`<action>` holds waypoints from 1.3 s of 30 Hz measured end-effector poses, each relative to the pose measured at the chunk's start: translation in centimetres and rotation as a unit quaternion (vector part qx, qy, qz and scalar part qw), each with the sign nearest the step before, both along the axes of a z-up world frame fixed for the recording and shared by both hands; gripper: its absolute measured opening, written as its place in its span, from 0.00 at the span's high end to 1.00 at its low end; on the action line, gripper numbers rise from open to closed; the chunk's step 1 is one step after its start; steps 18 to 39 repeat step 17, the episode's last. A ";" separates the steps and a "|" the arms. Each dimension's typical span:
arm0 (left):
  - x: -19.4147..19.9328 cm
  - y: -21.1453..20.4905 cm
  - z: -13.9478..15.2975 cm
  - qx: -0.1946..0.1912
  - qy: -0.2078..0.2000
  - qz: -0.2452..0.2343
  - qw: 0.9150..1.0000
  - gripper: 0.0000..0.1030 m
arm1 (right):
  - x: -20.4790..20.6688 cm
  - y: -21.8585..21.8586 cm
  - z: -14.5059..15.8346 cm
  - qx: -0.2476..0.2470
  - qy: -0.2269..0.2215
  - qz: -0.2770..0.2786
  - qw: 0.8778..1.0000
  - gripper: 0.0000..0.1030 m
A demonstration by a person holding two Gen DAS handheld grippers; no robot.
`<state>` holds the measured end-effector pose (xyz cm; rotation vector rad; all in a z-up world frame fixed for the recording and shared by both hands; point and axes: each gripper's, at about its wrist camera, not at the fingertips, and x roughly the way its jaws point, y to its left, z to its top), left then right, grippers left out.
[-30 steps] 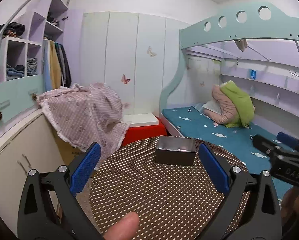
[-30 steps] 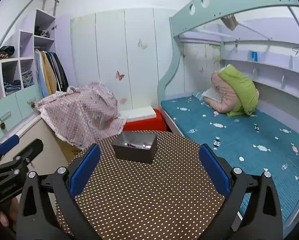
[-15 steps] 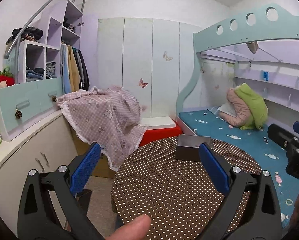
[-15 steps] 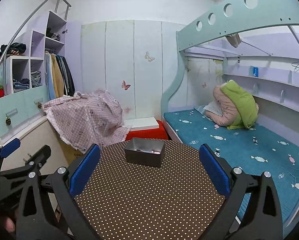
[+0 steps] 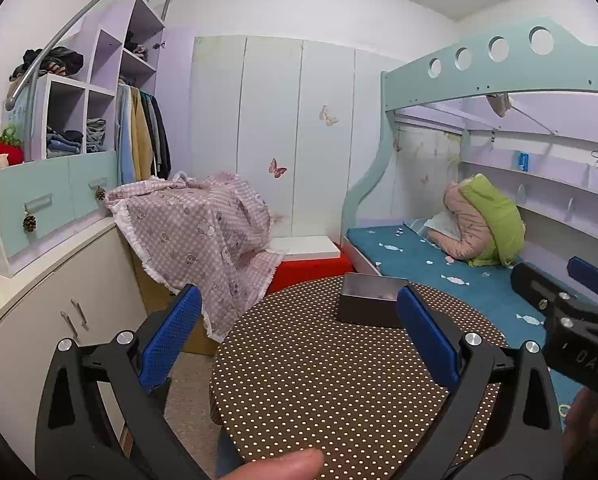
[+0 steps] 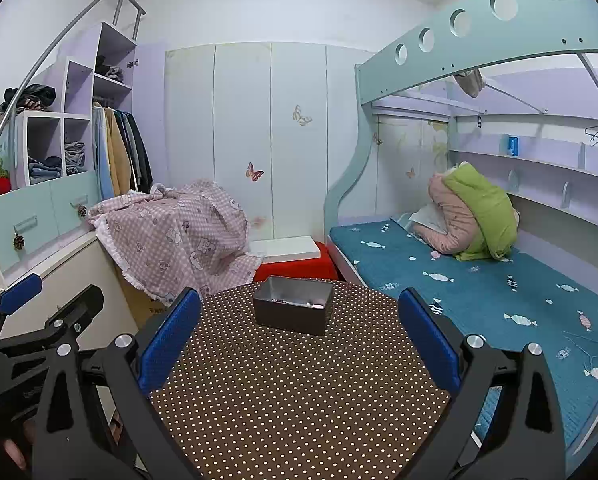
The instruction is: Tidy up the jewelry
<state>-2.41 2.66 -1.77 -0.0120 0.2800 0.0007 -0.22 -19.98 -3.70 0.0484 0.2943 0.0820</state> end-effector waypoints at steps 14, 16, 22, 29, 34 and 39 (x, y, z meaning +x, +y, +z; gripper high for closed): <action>-0.2 -0.7 0.3 0.003 0.000 -0.009 1.000 0.05 | -0.1 0.0 -0.1 0.009 0.003 0.002 1.000 0.07; -0.1 -0.7 0.2 0.002 0.002 -0.008 1.000 0.05 | -0.1 0.1 -0.1 0.008 0.004 0.001 1.000 0.07; 0.0 -0.6 0.2 0.002 0.002 -0.008 1.000 0.05 | -0.1 0.1 -0.1 0.008 0.005 0.001 1.000 0.07; 0.0 -0.6 0.2 0.002 0.002 -0.008 1.000 0.05 | -0.1 0.1 -0.1 0.008 0.005 0.001 1.000 0.07; 0.0 -0.6 0.2 0.002 0.002 -0.008 1.000 0.05 | -0.1 0.1 -0.1 0.008 0.005 0.001 1.000 0.07; 0.0 -0.6 0.2 0.002 0.002 -0.008 1.000 0.05 | -0.1 0.1 -0.1 0.008 0.005 0.001 1.000 0.07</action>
